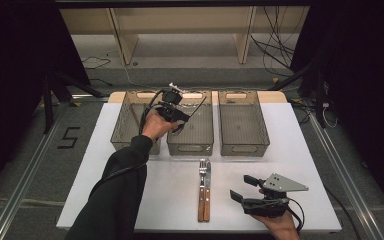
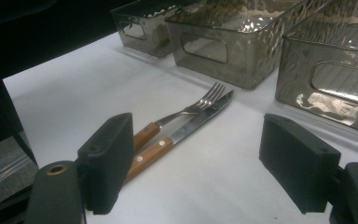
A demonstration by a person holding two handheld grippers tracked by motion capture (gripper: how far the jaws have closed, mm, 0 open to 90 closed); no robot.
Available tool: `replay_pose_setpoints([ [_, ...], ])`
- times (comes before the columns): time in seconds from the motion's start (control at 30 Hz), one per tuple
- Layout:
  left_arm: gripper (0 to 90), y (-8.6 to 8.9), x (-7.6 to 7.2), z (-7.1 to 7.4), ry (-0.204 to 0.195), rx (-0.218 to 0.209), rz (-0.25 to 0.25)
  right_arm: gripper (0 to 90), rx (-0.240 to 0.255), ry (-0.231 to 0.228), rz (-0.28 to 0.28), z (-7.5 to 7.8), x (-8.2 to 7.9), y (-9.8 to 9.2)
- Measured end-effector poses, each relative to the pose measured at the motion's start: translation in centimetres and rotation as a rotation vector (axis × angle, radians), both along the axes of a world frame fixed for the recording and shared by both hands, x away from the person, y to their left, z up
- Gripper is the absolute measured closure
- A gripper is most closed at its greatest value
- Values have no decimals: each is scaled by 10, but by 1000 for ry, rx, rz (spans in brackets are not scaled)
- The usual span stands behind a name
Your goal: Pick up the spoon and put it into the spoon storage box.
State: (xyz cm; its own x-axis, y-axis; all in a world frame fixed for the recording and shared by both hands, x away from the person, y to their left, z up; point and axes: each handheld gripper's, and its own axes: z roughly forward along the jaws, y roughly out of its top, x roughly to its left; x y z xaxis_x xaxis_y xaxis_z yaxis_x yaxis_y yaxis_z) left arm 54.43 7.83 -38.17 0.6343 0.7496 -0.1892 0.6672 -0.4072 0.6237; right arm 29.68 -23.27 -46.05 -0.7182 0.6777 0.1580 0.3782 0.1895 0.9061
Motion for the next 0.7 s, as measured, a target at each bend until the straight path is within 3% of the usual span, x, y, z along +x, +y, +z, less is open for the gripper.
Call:
replay_pose_setpoints([
  [0.17, 891, -2, 0, -7, 24, 25, -9, 269, 0, 1, 0, 0, 0, 0],
  [0.4, 881, -2, 1, -10, 36, 26, 0, 269, 1, 1, 2, 0, 0, 0],
  [0.7, 601, 4, -3, 1, 33, -12, 21, 269, 2, 2, 1, 0, 0, 0],
])
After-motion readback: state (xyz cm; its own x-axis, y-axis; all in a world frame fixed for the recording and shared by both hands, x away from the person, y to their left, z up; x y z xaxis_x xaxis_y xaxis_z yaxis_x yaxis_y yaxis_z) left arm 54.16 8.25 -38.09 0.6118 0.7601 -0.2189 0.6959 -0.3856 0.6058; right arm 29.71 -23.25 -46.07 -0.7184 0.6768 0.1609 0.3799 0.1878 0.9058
